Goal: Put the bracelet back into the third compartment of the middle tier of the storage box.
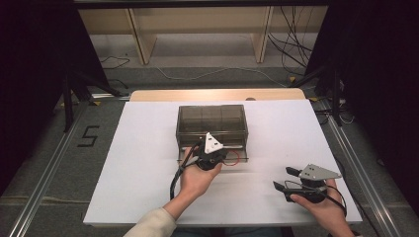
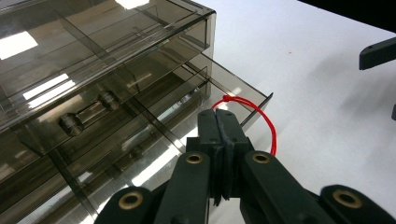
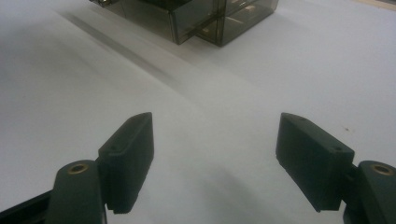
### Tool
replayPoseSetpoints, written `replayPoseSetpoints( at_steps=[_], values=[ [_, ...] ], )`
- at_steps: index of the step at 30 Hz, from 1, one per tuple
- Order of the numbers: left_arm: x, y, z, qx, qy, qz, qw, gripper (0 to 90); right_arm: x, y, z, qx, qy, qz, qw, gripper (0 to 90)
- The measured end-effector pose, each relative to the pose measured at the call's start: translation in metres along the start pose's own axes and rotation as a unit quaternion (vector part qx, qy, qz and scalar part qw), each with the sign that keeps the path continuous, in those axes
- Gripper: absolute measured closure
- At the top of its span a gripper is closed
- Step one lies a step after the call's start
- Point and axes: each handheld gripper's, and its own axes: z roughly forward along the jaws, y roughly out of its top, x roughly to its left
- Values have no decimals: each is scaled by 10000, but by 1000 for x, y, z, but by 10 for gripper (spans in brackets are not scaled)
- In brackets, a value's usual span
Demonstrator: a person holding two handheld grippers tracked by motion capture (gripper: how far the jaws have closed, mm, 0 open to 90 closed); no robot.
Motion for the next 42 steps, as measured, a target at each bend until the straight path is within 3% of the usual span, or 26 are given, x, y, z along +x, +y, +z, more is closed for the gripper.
replayPoseSetpoints(
  at_steps=[42],
  values=[
    [3, 10, 12, 19, 74, -7, 10000, 897, 0, 0, 0, -2, -12, 1, 10000, 285]
  ],
)
